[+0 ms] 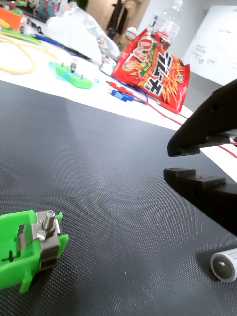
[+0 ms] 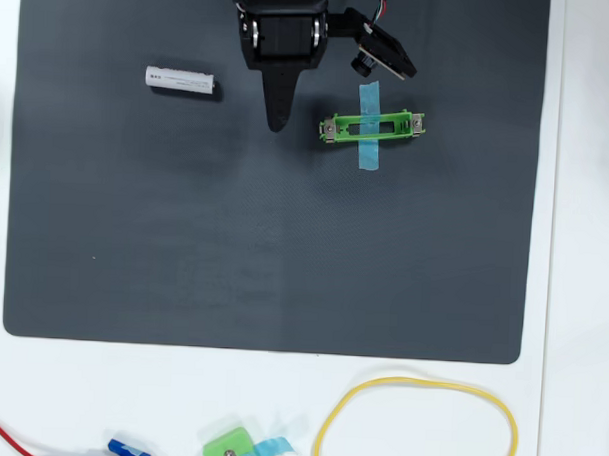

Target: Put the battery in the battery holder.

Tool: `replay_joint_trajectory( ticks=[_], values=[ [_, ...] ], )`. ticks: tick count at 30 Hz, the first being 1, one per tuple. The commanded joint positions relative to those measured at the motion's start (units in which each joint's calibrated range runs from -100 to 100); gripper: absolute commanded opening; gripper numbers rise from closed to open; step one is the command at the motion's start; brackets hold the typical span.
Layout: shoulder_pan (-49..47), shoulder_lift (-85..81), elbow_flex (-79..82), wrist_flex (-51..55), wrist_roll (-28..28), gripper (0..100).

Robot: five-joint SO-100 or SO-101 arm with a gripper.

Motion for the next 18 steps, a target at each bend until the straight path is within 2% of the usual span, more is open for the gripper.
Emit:
replay_joint_trajectory(
  ticks=[1,18],
  values=[
    [0.39,-0.59,0.36,-0.47,-0.23,0],
    [0.39,0.6,-2.63,0.05,0.19,0]
  ],
)
